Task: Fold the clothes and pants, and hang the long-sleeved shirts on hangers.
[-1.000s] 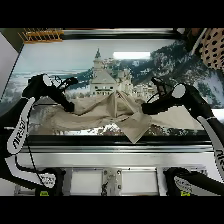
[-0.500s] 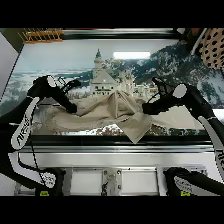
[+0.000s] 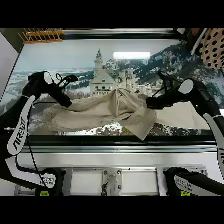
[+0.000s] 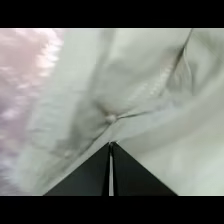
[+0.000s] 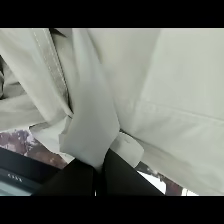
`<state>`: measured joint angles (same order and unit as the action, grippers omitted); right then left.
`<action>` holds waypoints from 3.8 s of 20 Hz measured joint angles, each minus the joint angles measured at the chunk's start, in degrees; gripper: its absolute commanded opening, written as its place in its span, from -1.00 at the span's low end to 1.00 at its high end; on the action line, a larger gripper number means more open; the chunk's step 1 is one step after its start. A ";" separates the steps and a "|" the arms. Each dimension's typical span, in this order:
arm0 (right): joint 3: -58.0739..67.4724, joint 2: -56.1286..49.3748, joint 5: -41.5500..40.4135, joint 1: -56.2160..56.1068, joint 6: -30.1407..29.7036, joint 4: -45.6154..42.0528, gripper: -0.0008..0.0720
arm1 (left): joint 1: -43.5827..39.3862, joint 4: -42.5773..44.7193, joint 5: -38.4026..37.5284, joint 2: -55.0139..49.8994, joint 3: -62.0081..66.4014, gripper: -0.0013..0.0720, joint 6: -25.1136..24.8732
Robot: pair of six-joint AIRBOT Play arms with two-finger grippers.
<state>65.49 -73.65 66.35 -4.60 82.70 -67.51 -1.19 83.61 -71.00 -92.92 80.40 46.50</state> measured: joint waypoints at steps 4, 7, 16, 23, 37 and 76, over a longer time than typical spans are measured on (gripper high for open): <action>7.10 0.04 -0.13 1.25 0.00 -2.99 -0.96 | 0.00 2.38 2.93 1.86 9.49 -0.95 3.19; 11.34 0.72 -1.62 2.16 0.00 -5.88 -0.96 | -0.17 3.63 4.68 2.69 16.76 -0.95 5.16; 17.57 2.84 -0.52 3.15 -0.48 -14.29 -0.96 | -4.52 10.97 5.57 10.82 25.38 -0.95 11.65; 2.62 9.03 12.17 3.04 -3.37 -18.08 -0.96 | -4.33 10.27 -0.63 25.90 -15.50 0.90 18.25; -6.86 11.43 14.56 3.02 -3.45 -17.27 -0.96 | 21.88 -11.78 16.79 31.89 -41.09 0.90 46.47; -3.76 6.23 10.82 23.91 5.27 -15.10 0.79 | 16.26 -17.73 26.25 34.27 -47.21 -0.95 44.33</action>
<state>61.73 -67.42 77.17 19.31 87.96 -82.61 15.07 65.89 -44.75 -58.65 33.19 90.83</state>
